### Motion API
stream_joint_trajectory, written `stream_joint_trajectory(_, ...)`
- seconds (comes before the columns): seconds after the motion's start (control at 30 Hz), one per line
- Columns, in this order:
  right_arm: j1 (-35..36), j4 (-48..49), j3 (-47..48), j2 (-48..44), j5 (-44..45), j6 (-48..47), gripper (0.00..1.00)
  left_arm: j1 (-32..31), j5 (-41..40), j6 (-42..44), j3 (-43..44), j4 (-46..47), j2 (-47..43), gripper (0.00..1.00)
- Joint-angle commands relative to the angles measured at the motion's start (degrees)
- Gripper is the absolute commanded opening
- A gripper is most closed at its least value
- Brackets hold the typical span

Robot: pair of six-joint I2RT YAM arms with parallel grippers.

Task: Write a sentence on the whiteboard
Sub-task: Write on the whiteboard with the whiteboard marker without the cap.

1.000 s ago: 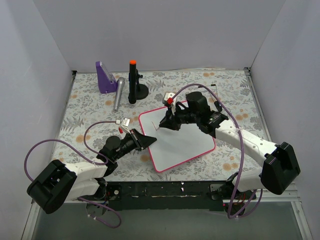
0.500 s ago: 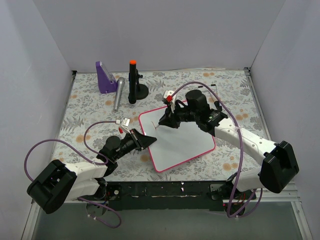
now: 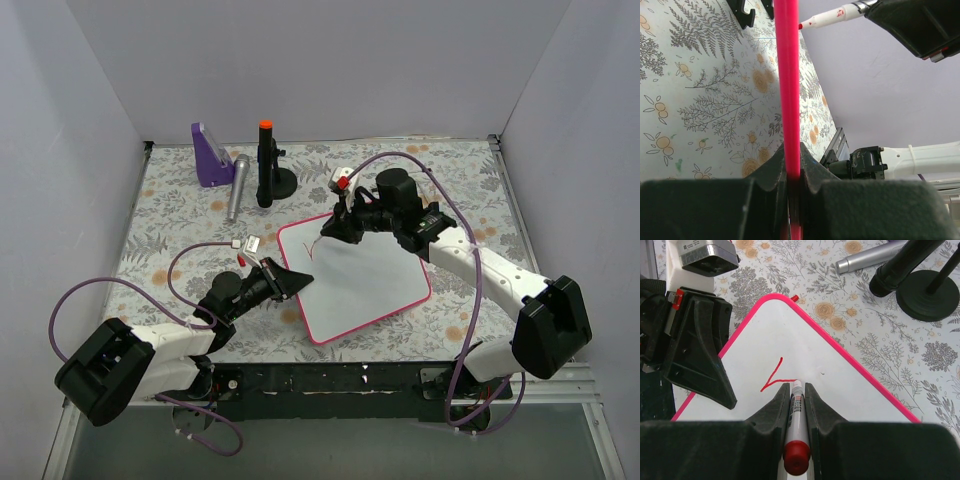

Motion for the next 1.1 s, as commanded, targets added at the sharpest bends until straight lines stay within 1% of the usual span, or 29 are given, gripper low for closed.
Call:
stream_joint_trajectory(0.0, -0.56, 1.71, 2.57, 0.88, 0.75, -0.7, 0.01, -0.27, 0.91, 1.88, 1.02, 7.83, -1.01, 0.0)
stream_joint_trajectory(0.3, -0.73, 1.71, 1.86, 0.7, -1.44, -0.7, 0.01, -0.27, 0.73, 1.88, 0.93, 7.82, -1.44, 0.0)
stream_joint_trajectory(0.77, -0.64, -0.14, -5.16, -3.95, -5.66, -1.75, 0.01, -0.27, 0.82, 1.97, 0.84, 7.91, -1.53, 0.0)
stream_joint_trajectory(0.93, -0.73, -0.22, -6.57, -4.83, -6.1, -1.75, 0.01, -0.27, 0.73, 1.97, 0.84, 7.91, -1.45, 0.0)
stream_joint_trajectory(1.07, -0.64, -0.22, -5.17, -4.05, -4.0, -1.66, 0.01, -0.27, 0.73, 2.05, 0.93, 7.91, -1.44, 0.0)
